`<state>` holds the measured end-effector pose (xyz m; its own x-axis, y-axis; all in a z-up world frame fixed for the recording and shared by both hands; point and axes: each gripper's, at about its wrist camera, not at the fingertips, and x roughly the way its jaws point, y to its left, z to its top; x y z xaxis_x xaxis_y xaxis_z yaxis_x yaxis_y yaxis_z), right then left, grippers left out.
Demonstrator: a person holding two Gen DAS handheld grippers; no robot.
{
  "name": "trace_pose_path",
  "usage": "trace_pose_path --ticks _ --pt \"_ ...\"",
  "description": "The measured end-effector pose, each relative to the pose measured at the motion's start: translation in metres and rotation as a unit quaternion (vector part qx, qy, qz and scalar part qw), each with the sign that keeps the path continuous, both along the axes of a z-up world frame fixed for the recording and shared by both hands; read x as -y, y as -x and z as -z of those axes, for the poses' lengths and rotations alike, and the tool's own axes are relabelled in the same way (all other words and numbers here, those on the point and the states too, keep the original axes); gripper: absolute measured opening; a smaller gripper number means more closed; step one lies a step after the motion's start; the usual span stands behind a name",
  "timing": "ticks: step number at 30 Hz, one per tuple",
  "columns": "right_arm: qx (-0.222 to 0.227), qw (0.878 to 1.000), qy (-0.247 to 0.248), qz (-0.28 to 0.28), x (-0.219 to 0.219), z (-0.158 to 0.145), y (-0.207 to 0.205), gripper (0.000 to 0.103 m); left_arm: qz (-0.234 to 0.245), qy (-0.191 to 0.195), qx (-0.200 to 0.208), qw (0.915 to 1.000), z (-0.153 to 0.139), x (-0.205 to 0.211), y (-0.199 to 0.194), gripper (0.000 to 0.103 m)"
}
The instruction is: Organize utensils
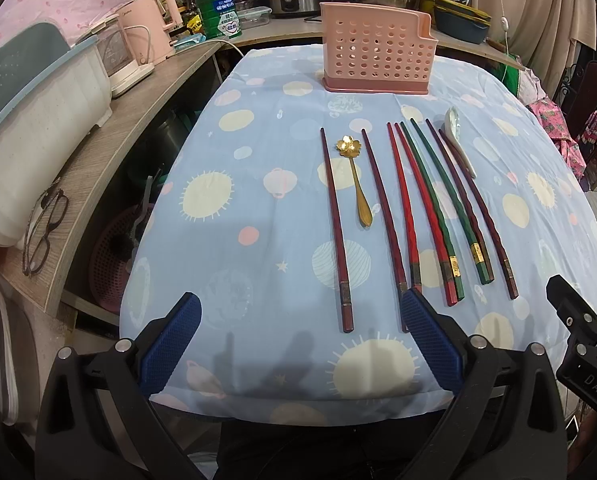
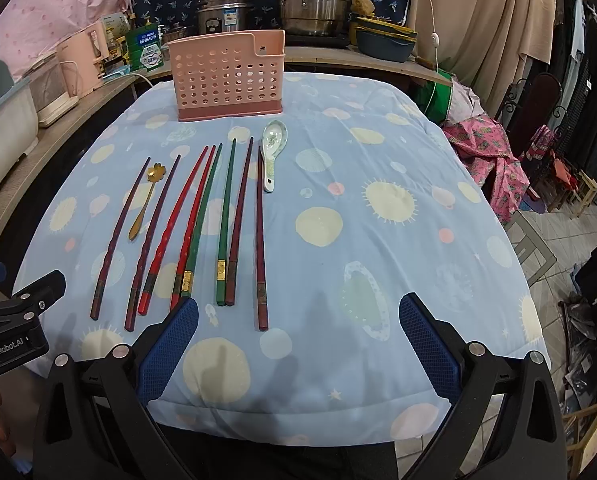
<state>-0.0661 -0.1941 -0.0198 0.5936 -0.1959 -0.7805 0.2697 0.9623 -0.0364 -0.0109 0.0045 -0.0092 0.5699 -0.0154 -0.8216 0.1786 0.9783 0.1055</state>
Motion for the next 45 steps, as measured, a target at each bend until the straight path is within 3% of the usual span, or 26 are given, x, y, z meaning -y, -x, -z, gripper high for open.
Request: trace_pose_path --ticks 45 --pt "-0.001 1.000 -0.004 0.001 -0.0002 0.0019 -0.0002 0.096 -0.001 -0.001 -0.002 1.0000 0.0080 0.0031 0.0026 0.096"
